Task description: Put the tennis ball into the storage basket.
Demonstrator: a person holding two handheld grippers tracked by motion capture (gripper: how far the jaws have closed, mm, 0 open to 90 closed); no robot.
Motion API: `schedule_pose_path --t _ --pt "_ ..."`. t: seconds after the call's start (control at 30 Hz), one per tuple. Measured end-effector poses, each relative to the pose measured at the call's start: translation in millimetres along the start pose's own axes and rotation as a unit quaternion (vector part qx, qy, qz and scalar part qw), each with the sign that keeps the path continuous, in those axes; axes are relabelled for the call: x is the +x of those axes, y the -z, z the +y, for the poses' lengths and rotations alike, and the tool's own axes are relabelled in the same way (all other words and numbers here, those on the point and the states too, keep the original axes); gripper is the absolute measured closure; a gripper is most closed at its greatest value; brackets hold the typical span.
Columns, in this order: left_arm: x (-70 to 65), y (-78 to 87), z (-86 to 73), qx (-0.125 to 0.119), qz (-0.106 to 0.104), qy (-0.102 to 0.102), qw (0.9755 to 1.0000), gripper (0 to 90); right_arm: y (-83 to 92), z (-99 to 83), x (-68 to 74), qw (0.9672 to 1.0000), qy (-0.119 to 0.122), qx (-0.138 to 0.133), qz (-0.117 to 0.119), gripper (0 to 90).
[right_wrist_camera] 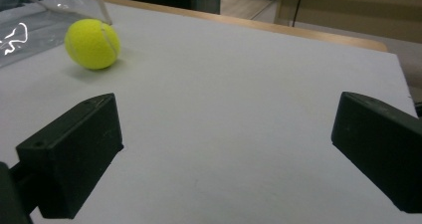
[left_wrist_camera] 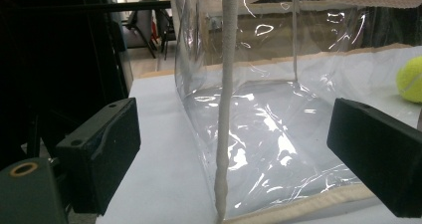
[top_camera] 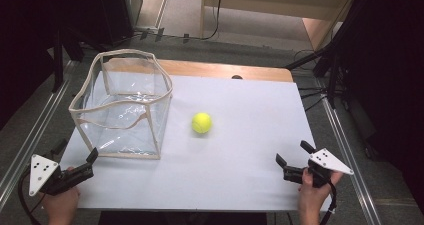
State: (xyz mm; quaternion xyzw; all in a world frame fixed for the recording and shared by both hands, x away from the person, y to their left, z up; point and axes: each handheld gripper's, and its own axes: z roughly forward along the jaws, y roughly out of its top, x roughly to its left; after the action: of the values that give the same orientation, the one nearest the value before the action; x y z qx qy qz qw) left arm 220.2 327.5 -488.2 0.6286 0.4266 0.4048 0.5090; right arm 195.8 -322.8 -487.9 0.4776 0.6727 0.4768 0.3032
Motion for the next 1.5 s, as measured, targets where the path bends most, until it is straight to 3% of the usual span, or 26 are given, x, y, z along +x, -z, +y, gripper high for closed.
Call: schedule_pose_path --t 0.2,0.9,1.33,1.5 --pt "-0.2 -0.2 0.0 0.001 0.0 -0.002 1.0 6.9 -13.2 13.4 11.7 0.9993 0.014 0.015 0.031 0.0" --pt "-0.8 -0.2 -0.1 0.0 0.001 -0.003 1.0 6.9 -46.2 47.4 24.3 0.997 0.039 0.035 0.057 0.0" --pt "-0.6 -0.3 0.0 0.0 0.0 -0.004 1.0 6.9 -69.0 63.8 37.6 0.993 0.05 0.058 0.09 0.0" --pt "-0.8 -0.3 -0.1 0.0 0.0 -0.003 1.0 6.9 -79.6 71.9 44.3 0.9905 0.064 0.069 0.1 0.0"
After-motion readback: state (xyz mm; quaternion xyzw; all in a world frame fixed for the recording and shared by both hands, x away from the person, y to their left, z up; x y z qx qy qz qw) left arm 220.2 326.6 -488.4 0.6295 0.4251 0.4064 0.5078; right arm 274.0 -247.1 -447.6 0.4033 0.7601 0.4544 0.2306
